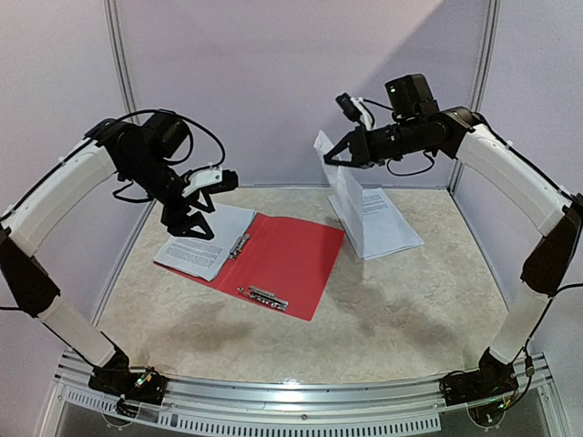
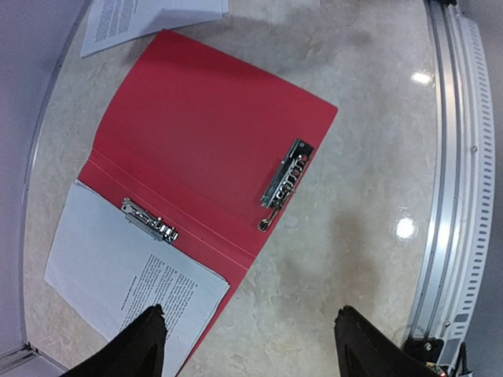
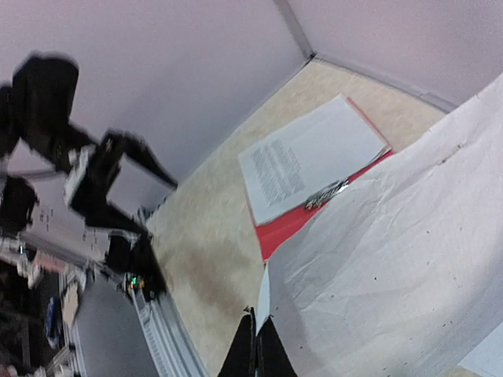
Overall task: Put the files into the folder
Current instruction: Pass from the right arm to the left, then pass from the left arm to the right
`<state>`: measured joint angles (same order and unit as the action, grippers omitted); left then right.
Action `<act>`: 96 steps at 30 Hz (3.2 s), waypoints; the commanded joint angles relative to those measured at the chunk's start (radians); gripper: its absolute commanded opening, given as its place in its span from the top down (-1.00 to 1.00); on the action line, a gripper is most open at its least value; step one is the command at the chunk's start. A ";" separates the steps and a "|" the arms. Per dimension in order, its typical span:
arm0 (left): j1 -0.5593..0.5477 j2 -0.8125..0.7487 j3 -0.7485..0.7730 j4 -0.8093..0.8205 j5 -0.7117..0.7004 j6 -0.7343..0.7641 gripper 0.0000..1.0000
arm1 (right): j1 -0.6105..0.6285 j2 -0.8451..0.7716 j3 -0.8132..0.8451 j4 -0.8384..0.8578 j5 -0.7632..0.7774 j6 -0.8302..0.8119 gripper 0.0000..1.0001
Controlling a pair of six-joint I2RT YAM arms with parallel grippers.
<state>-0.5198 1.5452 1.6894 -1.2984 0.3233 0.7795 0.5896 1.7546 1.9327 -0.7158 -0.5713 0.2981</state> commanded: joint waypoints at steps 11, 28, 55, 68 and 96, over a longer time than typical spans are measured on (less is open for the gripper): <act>0.032 -0.159 -0.097 0.027 0.016 0.067 -0.67 | 0.322 -0.161 0.081 -0.442 -0.137 -0.402 1.00; 0.219 -0.223 -0.335 0.307 0.832 -0.127 -0.69 | 0.329 -0.251 0.064 -0.366 -0.129 -0.409 1.00; -0.092 -0.115 0.013 -0.078 -0.164 -0.260 1.00 | 0.338 -0.106 -0.001 -0.272 0.398 -0.352 -0.97; -0.181 -0.124 0.029 -0.133 -0.210 -0.196 1.00 | 0.405 0.087 0.061 -0.050 0.300 -0.670 -0.97; -0.204 -0.144 0.032 -0.140 -0.157 -0.169 1.00 | 0.357 0.229 0.026 0.010 0.077 -0.570 0.22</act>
<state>-0.7071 1.4170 1.7031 -1.3479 0.1501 0.5999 0.9600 2.0174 1.9942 -0.7357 -0.4713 -0.3111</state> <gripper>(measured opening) 0.002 0.448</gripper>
